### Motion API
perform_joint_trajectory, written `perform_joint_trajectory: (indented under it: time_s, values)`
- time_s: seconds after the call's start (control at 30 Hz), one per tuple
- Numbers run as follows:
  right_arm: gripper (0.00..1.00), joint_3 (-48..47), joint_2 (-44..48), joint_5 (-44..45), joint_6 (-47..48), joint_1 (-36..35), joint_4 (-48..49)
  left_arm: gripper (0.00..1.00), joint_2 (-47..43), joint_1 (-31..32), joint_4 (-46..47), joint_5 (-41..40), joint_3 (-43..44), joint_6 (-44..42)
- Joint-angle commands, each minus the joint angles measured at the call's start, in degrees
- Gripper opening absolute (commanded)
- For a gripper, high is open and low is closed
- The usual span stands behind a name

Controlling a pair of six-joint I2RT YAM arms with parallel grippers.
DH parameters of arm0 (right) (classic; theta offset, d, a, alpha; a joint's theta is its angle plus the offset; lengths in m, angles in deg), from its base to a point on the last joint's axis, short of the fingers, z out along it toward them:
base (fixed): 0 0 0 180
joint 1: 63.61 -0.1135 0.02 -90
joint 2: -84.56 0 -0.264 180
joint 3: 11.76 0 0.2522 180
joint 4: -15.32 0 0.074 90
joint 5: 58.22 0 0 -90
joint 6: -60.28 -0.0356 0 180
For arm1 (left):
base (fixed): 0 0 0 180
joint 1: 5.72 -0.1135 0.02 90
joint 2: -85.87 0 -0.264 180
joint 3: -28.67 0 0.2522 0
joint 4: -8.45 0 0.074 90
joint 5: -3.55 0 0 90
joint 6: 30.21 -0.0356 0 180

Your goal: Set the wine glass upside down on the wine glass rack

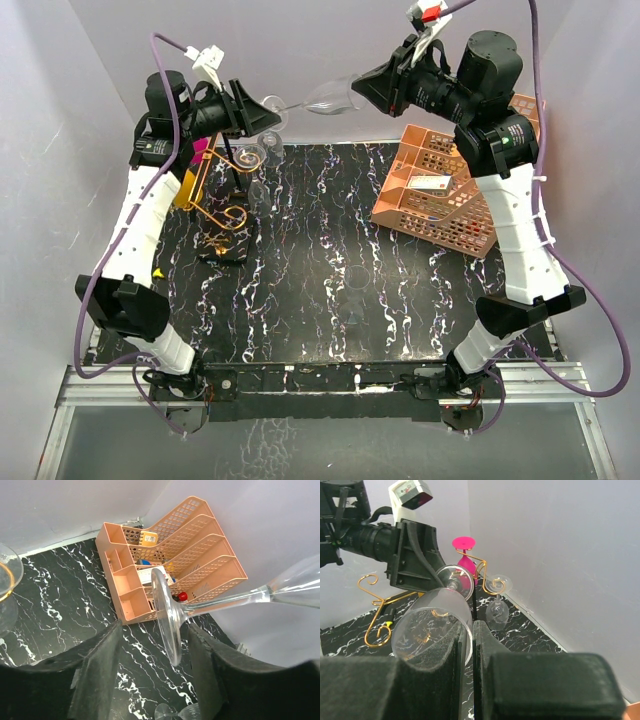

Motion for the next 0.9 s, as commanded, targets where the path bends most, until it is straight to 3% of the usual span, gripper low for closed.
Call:
perform_joint_trajectory:
  time_s: [0.0,0.47,0.87]
  values:
    - [0.08,-0.29,0.82,-2.46,-0.37,0.28,4.69,0.48,-1.54,-0.06,3.15,2.3,-0.9,1.87]
    - [0.08,1.62,1.1,-2.39,0.99,0.26,4.85,0.18,-2.55,-0.06,4.27,3.42,-2.03,2.79]
    - [0.08,2.78,1.11,-1.12,2.7,0.24,4.83,0.0,-3.76,-0.05,3.41,2.89,-2.29,2.38]
